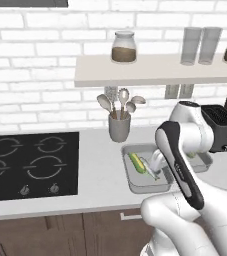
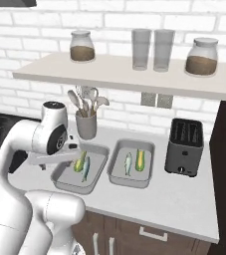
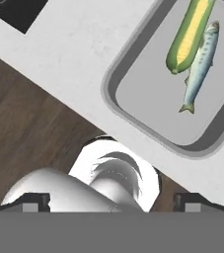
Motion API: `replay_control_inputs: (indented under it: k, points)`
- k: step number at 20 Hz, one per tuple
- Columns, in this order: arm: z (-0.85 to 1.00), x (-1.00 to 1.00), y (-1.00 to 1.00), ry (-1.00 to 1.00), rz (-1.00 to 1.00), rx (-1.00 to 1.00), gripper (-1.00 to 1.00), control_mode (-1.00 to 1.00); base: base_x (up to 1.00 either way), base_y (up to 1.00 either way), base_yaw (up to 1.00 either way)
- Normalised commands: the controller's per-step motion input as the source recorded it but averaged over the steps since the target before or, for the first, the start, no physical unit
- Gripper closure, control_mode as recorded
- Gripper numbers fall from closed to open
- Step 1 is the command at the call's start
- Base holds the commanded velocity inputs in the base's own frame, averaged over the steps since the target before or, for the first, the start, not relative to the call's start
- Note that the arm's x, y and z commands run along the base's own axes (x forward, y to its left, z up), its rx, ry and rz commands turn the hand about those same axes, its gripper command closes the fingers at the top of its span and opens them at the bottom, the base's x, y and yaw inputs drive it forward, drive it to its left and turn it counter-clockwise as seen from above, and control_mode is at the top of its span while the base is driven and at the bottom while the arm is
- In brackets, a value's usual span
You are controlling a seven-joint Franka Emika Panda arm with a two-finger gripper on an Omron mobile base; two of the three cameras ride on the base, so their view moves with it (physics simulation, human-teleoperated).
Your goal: Place one corn and one fish in each tupperware on the nearby counter, to pack two identical lunches.
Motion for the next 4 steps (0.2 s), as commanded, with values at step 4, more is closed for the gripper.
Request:
replay_control_inputs:
  k: [4]
  points:
    - [0.2, 0.18, 0.5, 0.0, -0.02, 0.0, -1.0, -1.0, 0.0, 0.0, 0.0]
